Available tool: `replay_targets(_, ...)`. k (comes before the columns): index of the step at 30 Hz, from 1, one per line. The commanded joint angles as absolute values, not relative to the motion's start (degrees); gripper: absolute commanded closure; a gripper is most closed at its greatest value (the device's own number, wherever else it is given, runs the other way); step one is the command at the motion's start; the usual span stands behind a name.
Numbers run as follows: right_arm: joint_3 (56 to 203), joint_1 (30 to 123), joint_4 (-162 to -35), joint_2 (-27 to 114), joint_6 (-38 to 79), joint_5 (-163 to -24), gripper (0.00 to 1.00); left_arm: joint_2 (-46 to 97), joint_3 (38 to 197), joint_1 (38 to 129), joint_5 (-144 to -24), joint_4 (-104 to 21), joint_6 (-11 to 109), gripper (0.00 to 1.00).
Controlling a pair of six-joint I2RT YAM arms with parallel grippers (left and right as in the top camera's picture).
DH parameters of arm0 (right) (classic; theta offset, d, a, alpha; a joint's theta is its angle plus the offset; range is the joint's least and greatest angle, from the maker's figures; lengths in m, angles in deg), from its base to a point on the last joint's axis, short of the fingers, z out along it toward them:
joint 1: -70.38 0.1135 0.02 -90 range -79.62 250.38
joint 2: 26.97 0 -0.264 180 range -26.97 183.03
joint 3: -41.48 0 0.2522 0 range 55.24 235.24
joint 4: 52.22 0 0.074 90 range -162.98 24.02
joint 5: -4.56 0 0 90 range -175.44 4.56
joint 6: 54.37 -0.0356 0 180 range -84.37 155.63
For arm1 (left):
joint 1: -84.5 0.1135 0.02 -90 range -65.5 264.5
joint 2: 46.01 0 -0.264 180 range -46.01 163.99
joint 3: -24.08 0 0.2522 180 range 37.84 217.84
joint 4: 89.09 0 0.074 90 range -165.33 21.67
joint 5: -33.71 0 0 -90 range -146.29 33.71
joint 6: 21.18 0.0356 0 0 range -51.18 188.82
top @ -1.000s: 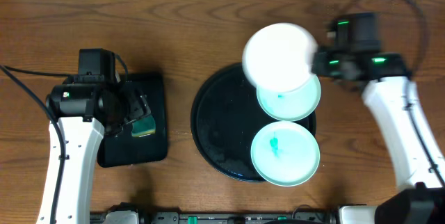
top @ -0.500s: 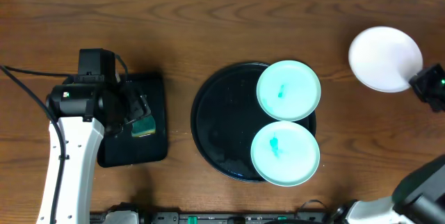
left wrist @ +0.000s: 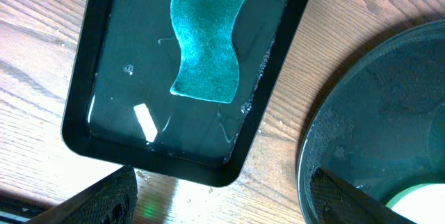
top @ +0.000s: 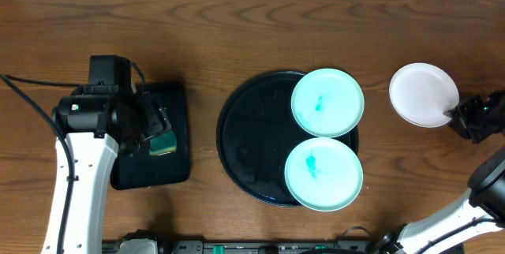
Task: Clean dirty plates on tray and stack at the side
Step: 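Carry the white plate right and set it on the table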
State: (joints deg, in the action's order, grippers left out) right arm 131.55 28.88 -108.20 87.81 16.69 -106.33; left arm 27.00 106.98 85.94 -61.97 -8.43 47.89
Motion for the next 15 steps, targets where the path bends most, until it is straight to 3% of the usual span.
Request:
replay_targets(1, 131.75, 28.86, -109.33, 85.47, 17.50, -109.41, 0.58, 26.76, 107.40, 85.94, -61.83, -8.35, 48.24, 0.20)
replay_targets(4, 131.75, 29.30, -110.78, 81.67, 18.37, -110.02, 0.56, 26.76, 107.40, 85.94, -61.83, -8.35, 48.24, 0.20)
replay_targets(5, 131.75, 29.69, -111.28, 79.99, 19.84, -110.48, 0.44, 26.76, 107.40, 85.94, -61.86, -8.35, 48.24, 0.20)
replay_targets(6, 131.75, 30.33, -111.69, 77.78, 21.74, -111.33, 0.05, 26.76, 107.40, 85.94, -61.83, -8.35, 48.24, 0.20)
replay_targets(8, 131.75, 31.96, -112.06, 73.26, 24.06, -112.88, 0.02, 26.76, 107.40, 85.94, -61.83, -8.32, 48.24, 0.20)
replay_targets(15, 131.73, 42.65, -114.47, 56.64, 24.10, -112.49, 0.12, 26.76, 107.40, 85.94, -61.86, -8.32, 48.22, 0.20)
